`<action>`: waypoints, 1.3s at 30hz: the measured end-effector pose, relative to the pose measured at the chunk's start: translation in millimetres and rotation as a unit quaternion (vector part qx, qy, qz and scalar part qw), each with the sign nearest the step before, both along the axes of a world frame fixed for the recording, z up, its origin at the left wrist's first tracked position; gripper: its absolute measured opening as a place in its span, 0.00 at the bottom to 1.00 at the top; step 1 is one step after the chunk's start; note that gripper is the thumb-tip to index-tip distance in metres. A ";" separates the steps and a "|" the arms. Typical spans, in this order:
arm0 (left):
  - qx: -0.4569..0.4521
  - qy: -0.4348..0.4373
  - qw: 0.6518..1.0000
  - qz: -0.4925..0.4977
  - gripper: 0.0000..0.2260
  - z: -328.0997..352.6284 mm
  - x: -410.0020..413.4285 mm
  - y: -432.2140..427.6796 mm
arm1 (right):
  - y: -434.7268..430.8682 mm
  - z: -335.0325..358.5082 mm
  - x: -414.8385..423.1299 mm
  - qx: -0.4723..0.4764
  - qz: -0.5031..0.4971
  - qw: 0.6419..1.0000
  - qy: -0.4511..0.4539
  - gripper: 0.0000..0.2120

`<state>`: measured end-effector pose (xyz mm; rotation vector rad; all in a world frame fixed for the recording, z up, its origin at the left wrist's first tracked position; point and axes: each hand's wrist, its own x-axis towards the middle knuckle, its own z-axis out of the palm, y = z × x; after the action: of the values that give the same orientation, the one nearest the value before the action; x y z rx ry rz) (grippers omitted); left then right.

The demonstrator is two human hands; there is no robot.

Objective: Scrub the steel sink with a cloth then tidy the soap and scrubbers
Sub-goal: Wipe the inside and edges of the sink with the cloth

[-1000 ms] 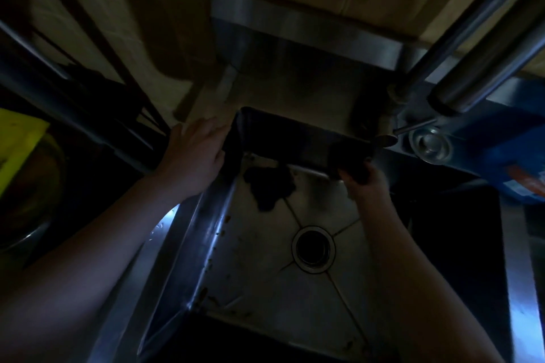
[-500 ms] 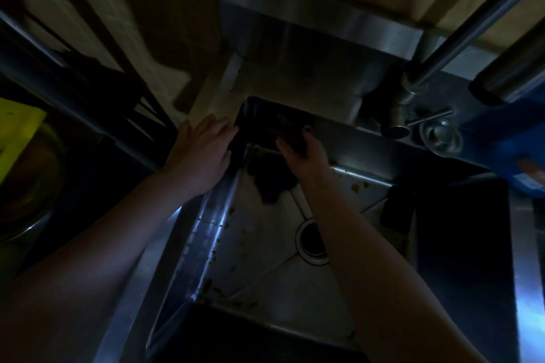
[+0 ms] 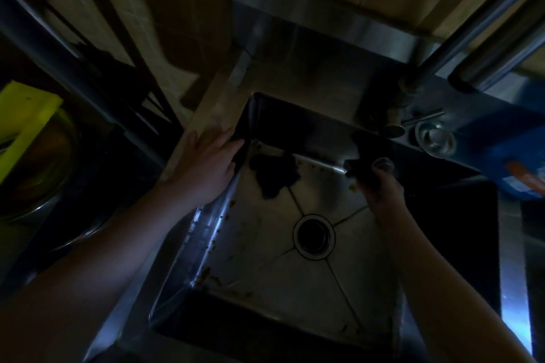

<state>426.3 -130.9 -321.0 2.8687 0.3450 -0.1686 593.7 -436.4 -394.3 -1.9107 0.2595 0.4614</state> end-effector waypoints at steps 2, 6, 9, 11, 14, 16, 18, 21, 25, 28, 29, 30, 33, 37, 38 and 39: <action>-0.020 0.011 1.000 0.012 0.22 -4.5 -0.5 -3.8 | 1.9 -16.3 1.4 -0.020 -0.096 0.995 0.035 0.15; 0.015 -0.009 1.000 -0.008 0.22 -8.8 4.7 -6.1 | 10.2 -51.1 -19.7 -0.169 -0.066 0.983 0.031 0.15; 0.021 -0.024 0.999 -0.008 0.22 -9.0 12.4 -8.1 | 18.4 -72.7 -42.8 -0.223 0.060 0.973 0.017 0.21; 0.027 -0.030 0.999 -0.004 0.22 -9.2 18.4 -8.6 | 30.9 -85.2 -54.3 -0.193 0.148 0.970 0.000 0.23; 0.045 -0.029 0.999 -0.004 0.23 -9.0 27.7 -6.7 | 56.3 -95.2 -66.1 -0.199 0.228 0.951 -0.062 0.26; 0.045 -0.019 0.999 -0.004 0.23 -11.0 32.1 -5.0 | 76.3 -100.6 -68.9 -0.214 0.286 0.929 -0.098 0.26; 0.044 -0.018 0.999 -0.006 0.23 -13.3 33.0 -3.9 | 96.6 -105.8 -69.6 -0.232 0.343 0.903 -0.118 0.27; 0.026 -0.027 0.999 -0.002 0.23 -14.5 32.4 -2.0 | 126.3 -110.7 -65.8 -0.269 0.394 0.869 -0.130 0.31; 0.019 -0.035 0.999 -0.003 0.22 -15.9 34.4 -1.2 | 145.1 -114.6 -50.6 -0.327 0.432 0.829 -0.140 0.38; 0.019 -0.039 0.999 0.003 0.22 -15.5 35.2 -0.9 | 133.3 -117.8 -39.7 -0.323 0.405 0.844 -0.142 0.36; 0.018 -0.039 0.999 0.004 0.22 -15.4 35.2 -1.1 | 124.6 -118.0 -36.8 -0.309 0.377 0.862 -0.137 0.34; 0.018 -0.040 0.999 0.005 0.22 -15.4 35.1 -1.2 | 113.8 -117.6 -34.5 -0.295 0.350 0.879 -0.135 0.31; 0.020 -0.042 0.999 0.004 0.21 -15.9 34.5 -1.8 | 71.8 -112.8 -24.9 -0.267 0.268 0.917 -0.125 0.27; 0.024 -0.040 0.999 0.005 0.21 -15.1 34.6 -2.9 | 10.9 -104.4 -17.9 -0.300 0.129 0.942 -0.082 0.26; 0.026 -0.038 0.999 0.004 0.21 -14.8 34.9 -3.0 | 1.0 -102.7 -18.6 -0.309 0.085 0.945 -0.058 0.27; 0.027 -0.037 0.999 0.004 0.21 -14.6 35.1 -3.2 | -5.4 -102.2 -19.3 -0.325 0.049 0.944 -0.035 0.28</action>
<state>461.4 -134.1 -335.6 2.9173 0.3509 -0.0524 574.5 -441.7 -496.5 -2.5916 0.2935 0.4009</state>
